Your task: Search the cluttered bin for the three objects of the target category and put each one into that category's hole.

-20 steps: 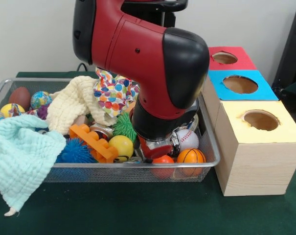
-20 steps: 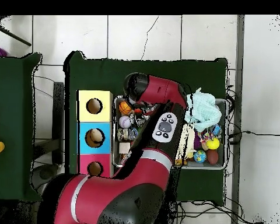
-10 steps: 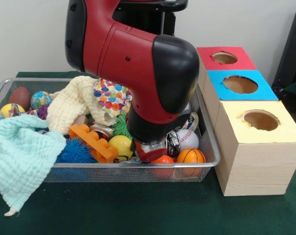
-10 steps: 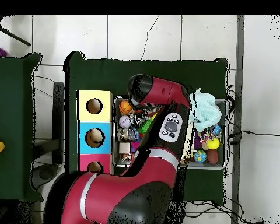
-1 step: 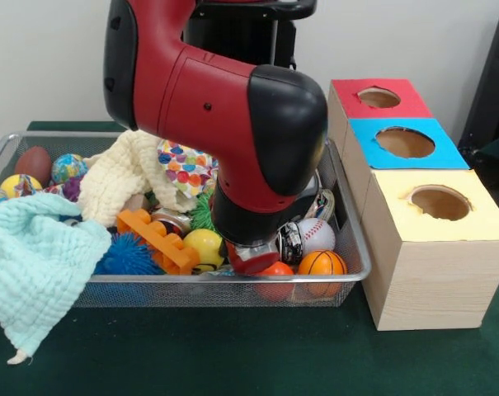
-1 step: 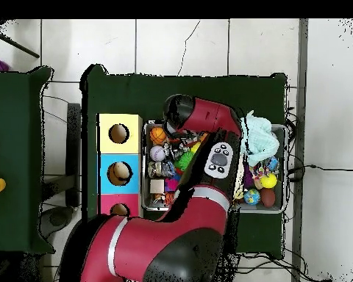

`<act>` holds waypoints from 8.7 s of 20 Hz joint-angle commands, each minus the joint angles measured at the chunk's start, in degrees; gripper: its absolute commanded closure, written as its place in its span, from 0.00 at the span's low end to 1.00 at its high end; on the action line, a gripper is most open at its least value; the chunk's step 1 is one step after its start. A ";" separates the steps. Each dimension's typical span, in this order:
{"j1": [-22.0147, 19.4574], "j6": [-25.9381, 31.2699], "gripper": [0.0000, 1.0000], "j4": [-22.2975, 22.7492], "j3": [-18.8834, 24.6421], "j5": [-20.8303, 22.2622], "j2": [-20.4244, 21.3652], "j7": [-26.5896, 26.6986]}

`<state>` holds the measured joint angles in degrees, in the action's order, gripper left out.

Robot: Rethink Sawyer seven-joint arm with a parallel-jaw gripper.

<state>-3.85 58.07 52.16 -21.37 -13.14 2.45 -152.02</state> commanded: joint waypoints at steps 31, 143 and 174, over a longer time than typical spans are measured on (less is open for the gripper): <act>0.26 -7.10 1.00 23.71 5.89 10.41 27.93 5.52; -40.71 -16.62 1.00 79.39 37.15 13.69 75.99 85.00; -52.68 -21.86 1.00 84.39 55.07 15.67 75.27 87.97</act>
<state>-54.60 37.57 133.58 28.02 1.26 79.99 -78.95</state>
